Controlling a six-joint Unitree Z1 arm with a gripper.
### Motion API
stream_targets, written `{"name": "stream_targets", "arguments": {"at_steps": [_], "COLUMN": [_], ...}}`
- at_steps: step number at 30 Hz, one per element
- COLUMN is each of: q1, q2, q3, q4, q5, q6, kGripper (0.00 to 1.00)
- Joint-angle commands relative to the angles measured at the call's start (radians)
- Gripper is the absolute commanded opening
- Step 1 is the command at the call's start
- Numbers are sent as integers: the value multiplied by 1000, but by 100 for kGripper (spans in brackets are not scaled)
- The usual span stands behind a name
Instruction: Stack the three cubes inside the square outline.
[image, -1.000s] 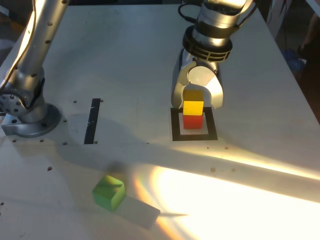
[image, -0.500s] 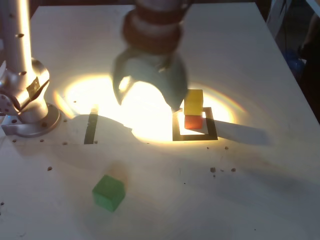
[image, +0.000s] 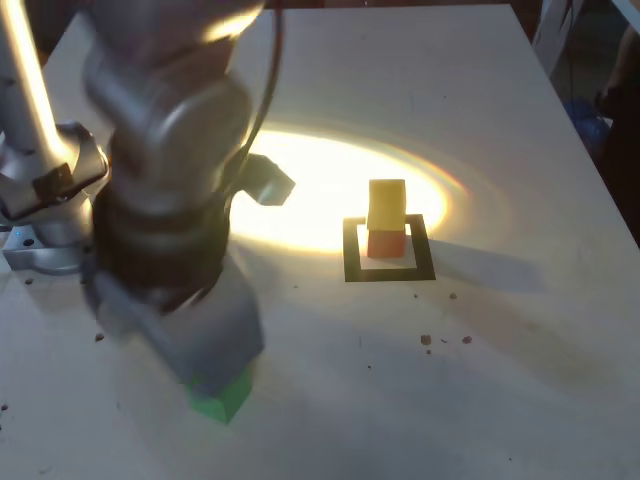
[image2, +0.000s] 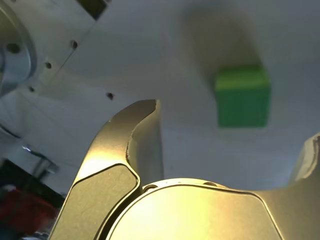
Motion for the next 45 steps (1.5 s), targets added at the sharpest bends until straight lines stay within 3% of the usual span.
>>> {"name": "stream_targets", "arguments": {"at_steps": [1, 6, 12, 17, 22, 26, 45], "q1": [-20, -28, 2, 47, 63, 63, 60], "q2": [60, 130, 182, 186, 183, 188, 221], "q3": [-19, -23, -34, -27, -30, -44, -58], "q4": [-20, -37, -52, -39, -42, -47, -77], "q5": [-12, -21, -3, 14, 29, 19, -26], "q6": [-31, -87, -132, -138, -135, -134, -93], "kGripper": [98, 94, 87, 71, 49, 38, 34]}}
